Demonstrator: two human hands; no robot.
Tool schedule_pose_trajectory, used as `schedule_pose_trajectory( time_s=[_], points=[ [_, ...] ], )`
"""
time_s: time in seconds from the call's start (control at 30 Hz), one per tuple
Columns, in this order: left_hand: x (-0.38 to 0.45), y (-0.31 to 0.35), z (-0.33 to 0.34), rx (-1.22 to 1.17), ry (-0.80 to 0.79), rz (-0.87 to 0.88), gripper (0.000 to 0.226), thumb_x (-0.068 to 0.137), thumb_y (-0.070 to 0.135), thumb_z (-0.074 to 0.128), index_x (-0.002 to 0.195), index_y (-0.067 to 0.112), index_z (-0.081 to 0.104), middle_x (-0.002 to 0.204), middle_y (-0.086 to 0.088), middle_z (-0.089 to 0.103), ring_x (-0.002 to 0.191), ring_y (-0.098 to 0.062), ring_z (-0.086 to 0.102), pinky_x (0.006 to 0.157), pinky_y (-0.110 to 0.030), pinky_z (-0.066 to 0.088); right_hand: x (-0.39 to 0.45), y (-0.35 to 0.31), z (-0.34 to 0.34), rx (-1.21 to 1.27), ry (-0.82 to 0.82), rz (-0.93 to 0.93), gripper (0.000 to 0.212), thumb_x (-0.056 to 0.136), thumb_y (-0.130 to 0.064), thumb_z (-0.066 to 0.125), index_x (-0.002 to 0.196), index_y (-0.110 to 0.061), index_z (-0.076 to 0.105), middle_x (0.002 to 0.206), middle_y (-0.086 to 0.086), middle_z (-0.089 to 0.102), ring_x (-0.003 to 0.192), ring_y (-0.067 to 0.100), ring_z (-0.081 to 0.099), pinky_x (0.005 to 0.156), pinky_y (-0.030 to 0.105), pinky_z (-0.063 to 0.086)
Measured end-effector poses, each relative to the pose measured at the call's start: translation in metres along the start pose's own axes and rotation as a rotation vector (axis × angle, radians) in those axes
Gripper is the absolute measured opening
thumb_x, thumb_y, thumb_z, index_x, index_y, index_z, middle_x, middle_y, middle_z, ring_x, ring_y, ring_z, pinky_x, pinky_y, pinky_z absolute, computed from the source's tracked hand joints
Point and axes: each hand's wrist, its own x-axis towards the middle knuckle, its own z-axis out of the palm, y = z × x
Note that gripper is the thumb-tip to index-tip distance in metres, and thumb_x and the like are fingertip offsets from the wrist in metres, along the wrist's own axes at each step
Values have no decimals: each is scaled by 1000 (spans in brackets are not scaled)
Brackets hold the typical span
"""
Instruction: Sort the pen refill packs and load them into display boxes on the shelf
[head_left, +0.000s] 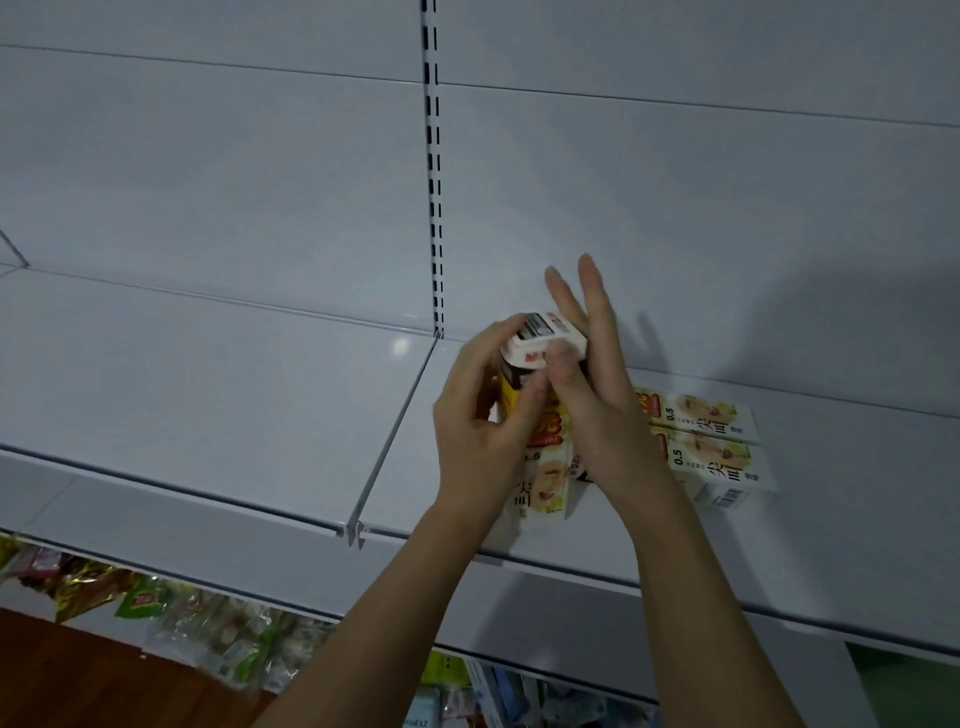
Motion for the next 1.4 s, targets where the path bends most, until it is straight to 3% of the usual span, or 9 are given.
schedule_pose_trajectory(
  time_s=[0.13,0.3,0.47,0.67,0.83,0.93,1.17,1.3,1.4],
  points=[
    [37,12,-2,-194,522,-166,19,95,2,58,112,9,51,110,-2,61,87,-1,68,68,-18,53,-5,2,-4,-196,-32,176,79,80,-70,57,147,-58,16,151,-33,30,131,-2,45,103,41,46],
    [67,-1,-23,-335,812,-334,18,97,20,60,97,15,43,105,2,55,78,-6,66,66,-29,56,-8,4,-9,-186,105,150,62,84,-25,78,131,-48,45,127,-29,55,115,2,57,78,22,55],
    [54,-3,-7,-219,623,-354,19,98,25,58,112,16,50,119,-2,60,102,-14,68,75,-37,60,-5,7,-26,-172,322,105,47,91,-15,69,115,-47,44,125,-20,63,107,-4,62,82,18,55],
    [36,-23,23,106,242,-409,12,100,24,53,97,26,65,98,14,69,95,3,62,81,-15,49,-8,7,-88,-390,567,200,33,96,-21,61,126,-33,53,118,-16,46,89,-24,50,67,2,40],
    [31,-33,51,152,-1,-517,22,100,27,53,118,32,64,100,24,68,98,9,61,74,-4,46,-17,17,-134,-444,577,270,40,93,-16,63,124,-38,53,107,-23,57,97,-6,58,85,28,52],
    [32,-37,63,203,-145,-528,25,103,25,48,103,41,67,87,33,69,87,14,62,65,-2,44,-16,30,-151,-454,514,352,31,94,-27,61,119,-41,48,109,-23,58,107,7,59,88,40,54],
    [18,-68,75,298,-342,-738,47,91,50,53,133,27,52,122,-1,66,98,-15,70,88,-43,57,-25,57,-169,-444,377,576,25,96,-45,53,117,-31,51,108,-9,65,89,8,65,71,31,53],
    [11,-68,74,234,-341,-796,49,93,50,55,138,33,43,132,1,57,106,-15,67,92,-42,55,-40,64,-170,-212,336,573,17,100,-43,49,112,-40,61,108,-11,72,94,10,71,82,40,59],
    [9,-65,73,151,-371,-857,35,101,43,47,133,34,38,114,12,64,88,-2,71,74,-25,57,-50,66,-164,-51,351,571,16,101,-39,49,101,-50,61,103,-23,72,94,5,71,78,32,58]
  ],
)
